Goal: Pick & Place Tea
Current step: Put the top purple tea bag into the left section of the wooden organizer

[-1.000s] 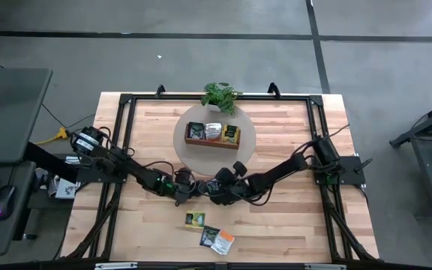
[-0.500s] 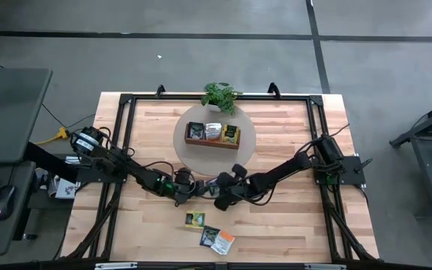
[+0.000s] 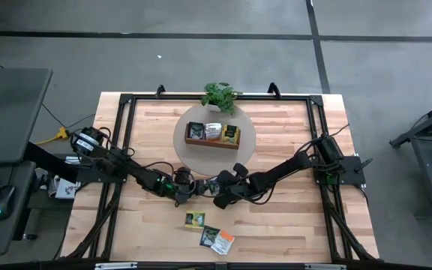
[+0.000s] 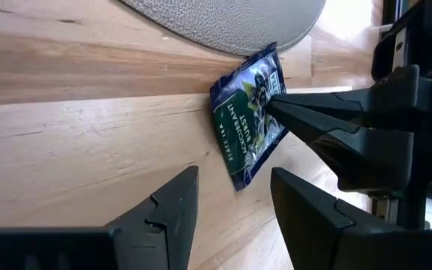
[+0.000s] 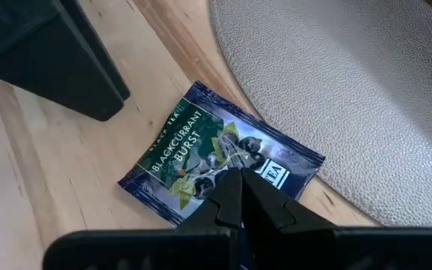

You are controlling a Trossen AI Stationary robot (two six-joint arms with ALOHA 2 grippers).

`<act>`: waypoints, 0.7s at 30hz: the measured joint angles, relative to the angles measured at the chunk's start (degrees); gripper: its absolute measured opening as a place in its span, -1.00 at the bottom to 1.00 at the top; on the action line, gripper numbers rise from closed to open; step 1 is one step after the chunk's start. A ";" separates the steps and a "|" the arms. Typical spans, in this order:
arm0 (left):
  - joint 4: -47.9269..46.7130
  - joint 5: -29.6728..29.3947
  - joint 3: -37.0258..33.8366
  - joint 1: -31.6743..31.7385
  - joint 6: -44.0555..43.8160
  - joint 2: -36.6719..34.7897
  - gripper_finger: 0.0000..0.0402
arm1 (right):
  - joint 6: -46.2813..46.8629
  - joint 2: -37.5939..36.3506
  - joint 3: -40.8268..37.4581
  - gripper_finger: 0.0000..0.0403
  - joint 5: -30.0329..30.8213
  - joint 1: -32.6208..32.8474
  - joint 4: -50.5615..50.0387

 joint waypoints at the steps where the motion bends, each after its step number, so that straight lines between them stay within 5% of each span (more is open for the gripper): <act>1: -0.04 -0.16 0.01 0.00 -0.15 0.01 -0.18 | -0.02 0.00 0.00 -1.00 0.02 0.00 0.02; 11: 0.19 -1.04 -0.04 -0.02 -0.31 0.03 -0.18 | -6.42 -2.01 -0.15 -1.00 1.27 0.04 4.75; 21: 0.34 -0.90 -0.04 0.00 0.11 0.05 -0.18 | -5.04 -3.85 -0.15 -1.00 -1.63 0.07 -1.02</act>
